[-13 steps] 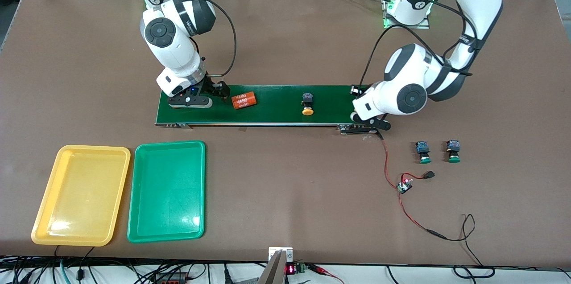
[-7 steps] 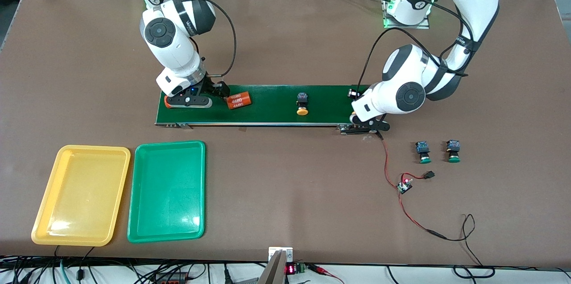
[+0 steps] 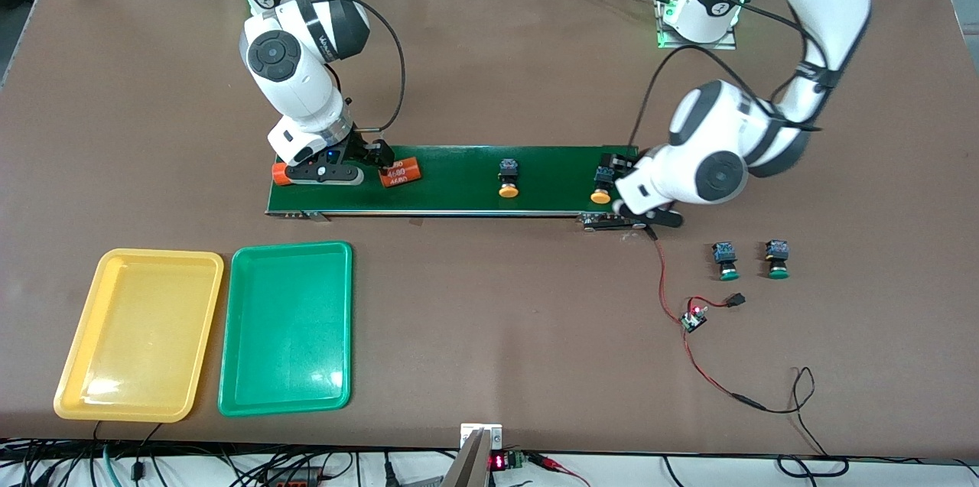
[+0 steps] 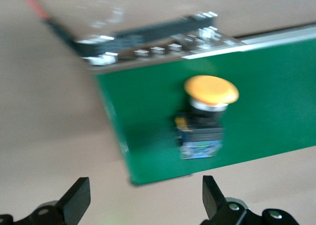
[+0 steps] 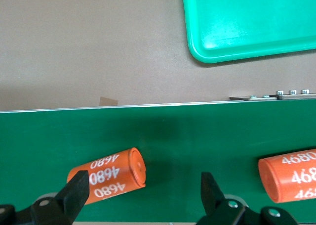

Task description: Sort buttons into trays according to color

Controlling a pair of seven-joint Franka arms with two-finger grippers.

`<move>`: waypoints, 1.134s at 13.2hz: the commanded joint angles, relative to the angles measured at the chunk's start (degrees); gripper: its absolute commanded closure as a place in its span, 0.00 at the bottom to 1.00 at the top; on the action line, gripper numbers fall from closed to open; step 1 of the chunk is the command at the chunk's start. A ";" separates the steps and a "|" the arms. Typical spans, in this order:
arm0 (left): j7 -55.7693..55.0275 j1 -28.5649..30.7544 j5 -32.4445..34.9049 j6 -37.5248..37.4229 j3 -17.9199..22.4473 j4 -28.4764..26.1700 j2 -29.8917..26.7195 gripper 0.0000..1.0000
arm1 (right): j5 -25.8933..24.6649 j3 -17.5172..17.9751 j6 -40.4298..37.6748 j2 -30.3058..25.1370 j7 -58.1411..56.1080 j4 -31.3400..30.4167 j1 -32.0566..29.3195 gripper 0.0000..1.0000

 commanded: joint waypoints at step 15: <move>-1.93 1.27 10.18 19.35 15.73 4.52 8.75 0.00 | -0.20 -0.28 0.43 -0.17 -0.51 0.25 -0.09 0.00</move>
